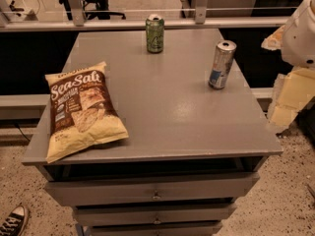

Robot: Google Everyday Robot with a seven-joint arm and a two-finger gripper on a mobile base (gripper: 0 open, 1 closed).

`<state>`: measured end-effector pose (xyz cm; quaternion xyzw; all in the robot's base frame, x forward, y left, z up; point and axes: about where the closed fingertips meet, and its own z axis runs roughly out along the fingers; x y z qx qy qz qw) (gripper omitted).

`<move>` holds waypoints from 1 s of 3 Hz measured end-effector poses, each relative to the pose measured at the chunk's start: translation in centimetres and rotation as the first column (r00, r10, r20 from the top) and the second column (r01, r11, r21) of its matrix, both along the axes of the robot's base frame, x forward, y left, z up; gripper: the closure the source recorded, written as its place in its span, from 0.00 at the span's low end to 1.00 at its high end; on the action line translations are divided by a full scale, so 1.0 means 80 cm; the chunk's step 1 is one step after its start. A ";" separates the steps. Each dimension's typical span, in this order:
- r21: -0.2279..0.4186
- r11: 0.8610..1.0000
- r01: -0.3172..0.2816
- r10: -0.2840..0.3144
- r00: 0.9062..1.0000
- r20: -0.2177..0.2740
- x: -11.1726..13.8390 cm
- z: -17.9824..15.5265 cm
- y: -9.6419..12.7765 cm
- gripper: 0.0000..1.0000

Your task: Move redbull can near brown chip bag

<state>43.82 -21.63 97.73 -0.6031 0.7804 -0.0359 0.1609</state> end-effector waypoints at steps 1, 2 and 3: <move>0.002 1.000 0.000 0.000 1.000 0.007 0.001 0.001 0.000 0.00; 0.046 0.999 0.027 -0.029 0.998 0.047 0.023 -0.005 -0.011 0.00; 0.162 0.984 0.072 -0.089 0.991 0.101 0.068 -0.021 -0.037 0.00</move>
Offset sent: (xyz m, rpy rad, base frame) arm 0.0646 -0.0349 -0.0196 0.1601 -0.1341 -0.0967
